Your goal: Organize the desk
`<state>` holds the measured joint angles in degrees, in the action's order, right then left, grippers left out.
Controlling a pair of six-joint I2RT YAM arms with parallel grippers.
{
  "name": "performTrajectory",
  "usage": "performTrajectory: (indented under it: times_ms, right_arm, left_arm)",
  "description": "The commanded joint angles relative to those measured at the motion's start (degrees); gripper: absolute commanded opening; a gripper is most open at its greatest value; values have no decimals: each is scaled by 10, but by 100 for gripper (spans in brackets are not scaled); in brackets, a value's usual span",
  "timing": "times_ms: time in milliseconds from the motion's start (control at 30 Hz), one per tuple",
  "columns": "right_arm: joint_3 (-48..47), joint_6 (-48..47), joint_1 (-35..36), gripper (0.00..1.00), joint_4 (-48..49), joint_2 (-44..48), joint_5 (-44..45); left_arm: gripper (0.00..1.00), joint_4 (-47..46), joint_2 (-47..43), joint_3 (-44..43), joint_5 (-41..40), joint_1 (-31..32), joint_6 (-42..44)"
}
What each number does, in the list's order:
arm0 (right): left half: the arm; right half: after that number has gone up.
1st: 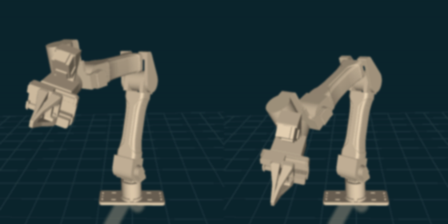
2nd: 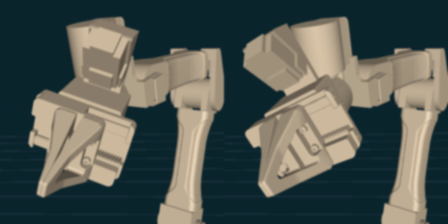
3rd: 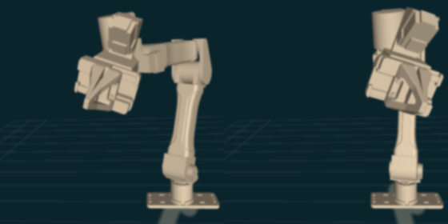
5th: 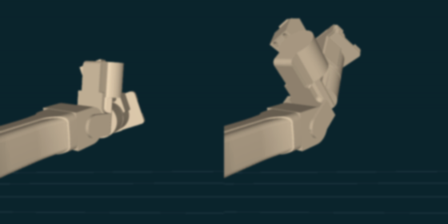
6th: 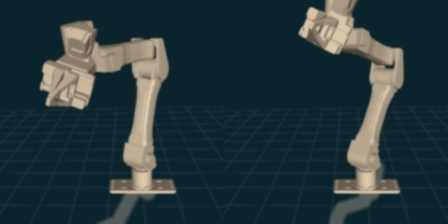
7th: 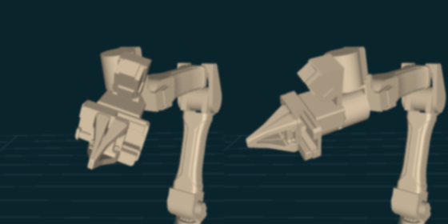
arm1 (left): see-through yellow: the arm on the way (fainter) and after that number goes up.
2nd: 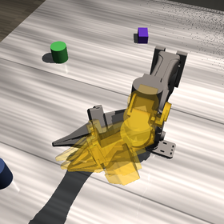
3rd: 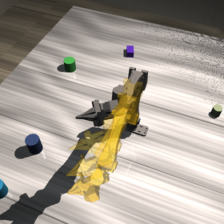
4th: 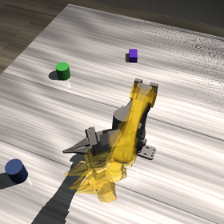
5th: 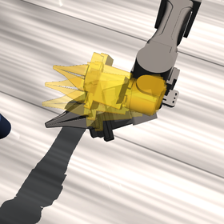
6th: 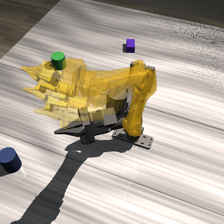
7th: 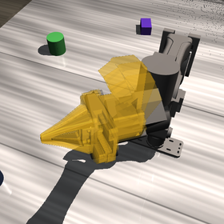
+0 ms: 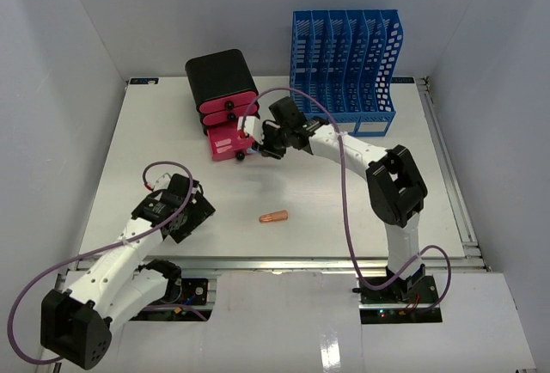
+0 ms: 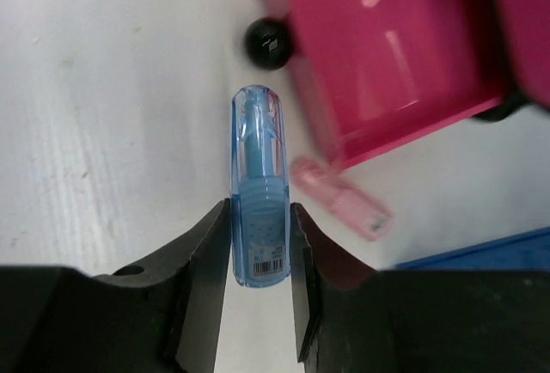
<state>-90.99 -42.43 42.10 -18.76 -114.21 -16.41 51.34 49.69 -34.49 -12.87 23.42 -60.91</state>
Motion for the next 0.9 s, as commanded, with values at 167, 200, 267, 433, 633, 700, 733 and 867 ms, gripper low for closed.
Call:
performTrajectory:
  times_ms: [167,200,267,433,633,700,733,867]
  right_arm:
    - [-270,-82,20,11,-17,-144,99]
    - [-285,-81,22,12,-11,-157,108]
    - [-300,-77,23,14,-1,-176,116]
    - [-272,-68,27,21,38,-184,120]
    - [-249,-47,31,60,44,-169,112]
    - [-239,-39,31,64,44,-154,110]
    - [-230,-35,30,66,43,-140,107]
    - [-194,-8,25,67,26,-77,70]
  left_arm:
    - [91,7,30,-44,-44,-1,-2]
    - [91,10,37,-47,-45,-1,3]
    - [91,14,52,-52,-50,-1,16]
    - [91,21,71,-63,-60,-1,47]
    - [89,8,103,-102,-63,-1,121]
    - [87,-5,119,-129,-44,-1,168]
    - [84,-18,131,-151,-22,-1,209]
    - [84,-14,175,-214,-3,-1,273]
